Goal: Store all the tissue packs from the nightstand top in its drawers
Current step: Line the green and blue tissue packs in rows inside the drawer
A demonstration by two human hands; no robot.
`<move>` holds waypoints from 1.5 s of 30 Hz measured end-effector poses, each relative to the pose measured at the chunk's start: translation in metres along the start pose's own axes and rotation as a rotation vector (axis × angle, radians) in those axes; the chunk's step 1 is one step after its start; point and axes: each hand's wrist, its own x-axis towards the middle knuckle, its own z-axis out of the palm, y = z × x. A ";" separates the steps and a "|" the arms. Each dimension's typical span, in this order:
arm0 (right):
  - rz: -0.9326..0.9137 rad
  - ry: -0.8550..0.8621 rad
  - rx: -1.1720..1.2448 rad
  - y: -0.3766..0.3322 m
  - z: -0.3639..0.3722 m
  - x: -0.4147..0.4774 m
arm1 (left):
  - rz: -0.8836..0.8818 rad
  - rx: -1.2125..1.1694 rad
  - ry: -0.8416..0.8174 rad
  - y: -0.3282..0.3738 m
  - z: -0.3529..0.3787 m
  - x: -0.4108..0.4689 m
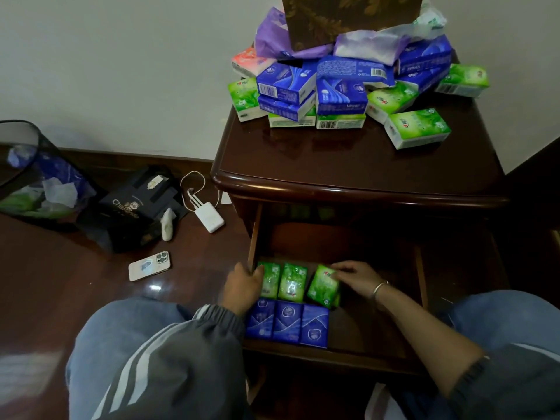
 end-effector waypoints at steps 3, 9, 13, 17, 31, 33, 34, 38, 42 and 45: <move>-0.043 0.018 -0.123 0.007 0.018 0.002 | 0.030 0.041 -0.003 0.000 0.008 -0.001; 0.169 0.176 0.146 0.005 0.035 -0.004 | 0.018 0.088 0.019 0.001 0.011 0.002; 0.256 -0.098 0.522 -0.002 0.040 -0.012 | 0.008 0.073 0.021 0.002 0.013 0.004; 0.259 -0.186 0.669 0.005 0.037 -0.012 | 0.016 0.072 0.016 0.000 0.014 0.005; 0.072 -0.098 0.157 -0.044 -0.006 -0.076 | 0.049 0.043 0.065 0.000 0.005 0.002; -0.098 -0.091 0.098 -0.064 -0.034 -0.103 | 0.076 -0.037 0.176 0.004 -0.008 0.001; -0.208 -0.043 0.069 -0.073 -0.052 -0.118 | 0.094 -0.079 0.254 0.007 -0.017 0.000; -0.613 0.547 -0.110 -0.102 -0.133 -0.149 | 0.243 -0.282 0.591 0.033 -0.062 -0.011; -0.506 0.951 -0.294 -0.122 -0.191 -0.113 | 0.577 -0.362 0.763 0.084 -0.099 -0.026; -0.302 0.882 -0.430 -0.119 -0.178 -0.077 | 0.854 -0.182 0.799 0.127 -0.111 -0.030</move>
